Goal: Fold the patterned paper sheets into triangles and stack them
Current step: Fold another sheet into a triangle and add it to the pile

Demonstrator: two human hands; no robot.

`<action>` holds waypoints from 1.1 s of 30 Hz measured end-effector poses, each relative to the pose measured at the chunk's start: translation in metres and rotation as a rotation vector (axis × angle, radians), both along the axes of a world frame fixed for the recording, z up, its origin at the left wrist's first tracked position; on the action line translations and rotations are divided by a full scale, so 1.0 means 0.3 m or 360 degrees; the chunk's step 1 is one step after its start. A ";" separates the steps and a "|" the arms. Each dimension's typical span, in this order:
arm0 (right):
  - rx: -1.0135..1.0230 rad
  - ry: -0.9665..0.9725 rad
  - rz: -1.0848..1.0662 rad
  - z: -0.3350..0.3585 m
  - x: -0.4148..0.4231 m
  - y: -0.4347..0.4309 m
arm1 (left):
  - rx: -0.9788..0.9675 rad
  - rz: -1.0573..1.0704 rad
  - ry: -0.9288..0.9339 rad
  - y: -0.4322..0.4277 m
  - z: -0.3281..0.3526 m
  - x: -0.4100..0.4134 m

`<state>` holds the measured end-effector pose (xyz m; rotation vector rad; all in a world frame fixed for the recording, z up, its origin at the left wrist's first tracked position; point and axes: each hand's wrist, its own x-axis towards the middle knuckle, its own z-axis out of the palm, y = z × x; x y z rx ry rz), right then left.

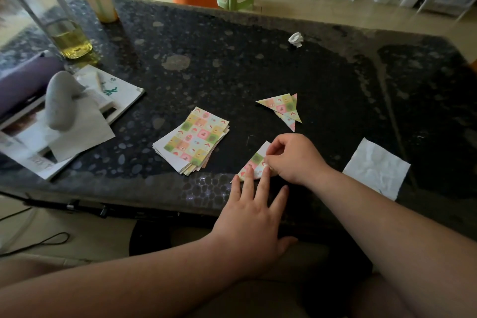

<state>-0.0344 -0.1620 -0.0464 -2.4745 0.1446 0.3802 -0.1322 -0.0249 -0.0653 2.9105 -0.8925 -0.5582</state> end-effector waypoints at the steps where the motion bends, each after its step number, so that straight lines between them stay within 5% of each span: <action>1: -0.0004 -0.0002 0.0005 -0.001 0.000 0.000 | 0.0003 0.0000 -0.0003 -0.002 0.000 0.001; 33: 0.0000 -0.0012 0.0063 -0.004 -0.002 -0.008 | 0.0155 -0.0170 -0.0037 -0.002 0.001 0.019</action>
